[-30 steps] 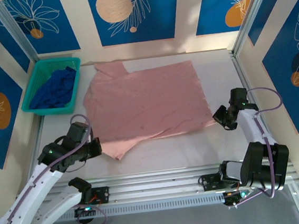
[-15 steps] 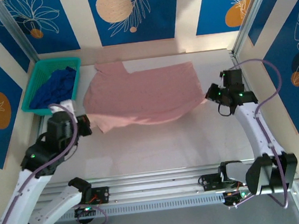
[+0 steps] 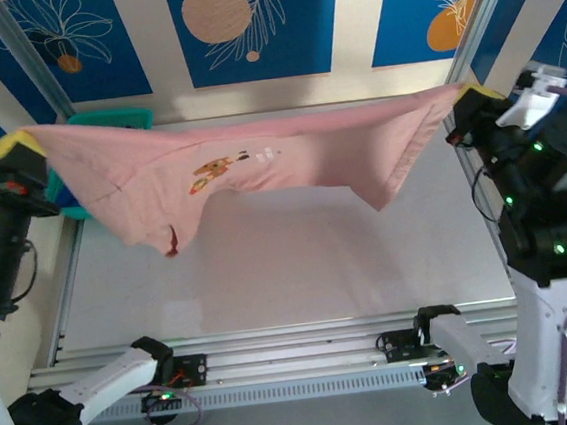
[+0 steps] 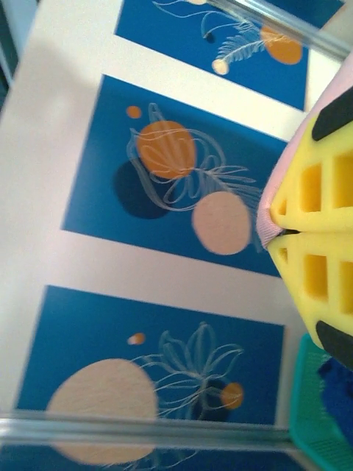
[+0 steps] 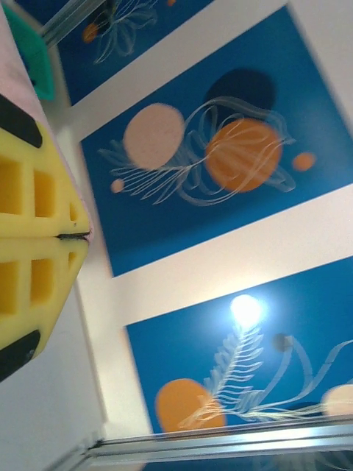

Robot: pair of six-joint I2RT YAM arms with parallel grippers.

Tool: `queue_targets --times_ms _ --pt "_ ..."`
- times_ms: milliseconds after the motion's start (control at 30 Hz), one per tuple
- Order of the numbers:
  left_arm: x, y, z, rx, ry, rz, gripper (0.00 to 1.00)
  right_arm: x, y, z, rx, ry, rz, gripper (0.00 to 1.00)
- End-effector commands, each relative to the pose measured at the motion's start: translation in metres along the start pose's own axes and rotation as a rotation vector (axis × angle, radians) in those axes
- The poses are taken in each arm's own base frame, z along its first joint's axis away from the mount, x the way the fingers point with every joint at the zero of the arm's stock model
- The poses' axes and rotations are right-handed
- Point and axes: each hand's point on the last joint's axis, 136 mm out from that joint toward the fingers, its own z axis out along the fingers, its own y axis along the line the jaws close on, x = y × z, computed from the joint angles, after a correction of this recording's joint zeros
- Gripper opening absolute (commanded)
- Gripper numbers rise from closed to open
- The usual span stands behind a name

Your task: Fold the inside-out t-shirt

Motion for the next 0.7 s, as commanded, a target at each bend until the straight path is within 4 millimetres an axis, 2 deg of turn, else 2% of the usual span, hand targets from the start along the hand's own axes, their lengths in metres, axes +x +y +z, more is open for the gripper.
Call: queue_targets --times_ms 0,100,167,233,333,433,533,633,667 --pt "-0.041 0.01 -0.007 -0.068 -0.099 0.088 0.0 -0.026 0.007 -0.022 0.004 -0.058 -0.041 0.0" --pt "-0.067 0.009 0.009 -0.129 -0.157 0.149 0.0 -0.05 0.014 -0.032 0.001 -0.122 -0.06 0.0" --pt "-0.075 0.005 0.031 -0.175 -0.173 0.206 0.0 -0.061 0.017 -0.03 0.0 -0.147 -0.07 0.0" --pt "-0.075 -0.001 0.059 -0.221 -0.173 0.275 0.0 -0.065 0.016 -0.016 0.008 -0.147 -0.082 0.0" --pt "-0.054 -0.011 0.114 -0.273 -0.138 0.369 0.0 -0.057 0.008 0.022 0.035 -0.104 -0.099 0.0" --pt "-0.014 -0.002 0.175 -0.272 -0.062 0.354 0.0 -0.036 -0.006 0.075 0.066 -0.043 -0.113 0.0" --pt "0.044 0.026 0.246 -0.282 0.045 0.317 0.0 -0.002 -0.023 0.142 0.087 0.042 -0.116 0.0" --pt "0.124 0.052 0.321 -0.267 0.162 0.286 0.0 0.051 -0.047 0.222 0.12 0.138 -0.115 0.0" --pt "0.156 0.058 0.346 -0.244 0.202 0.27 0.0 0.075 -0.057 0.252 0.136 0.178 -0.114 0.0"
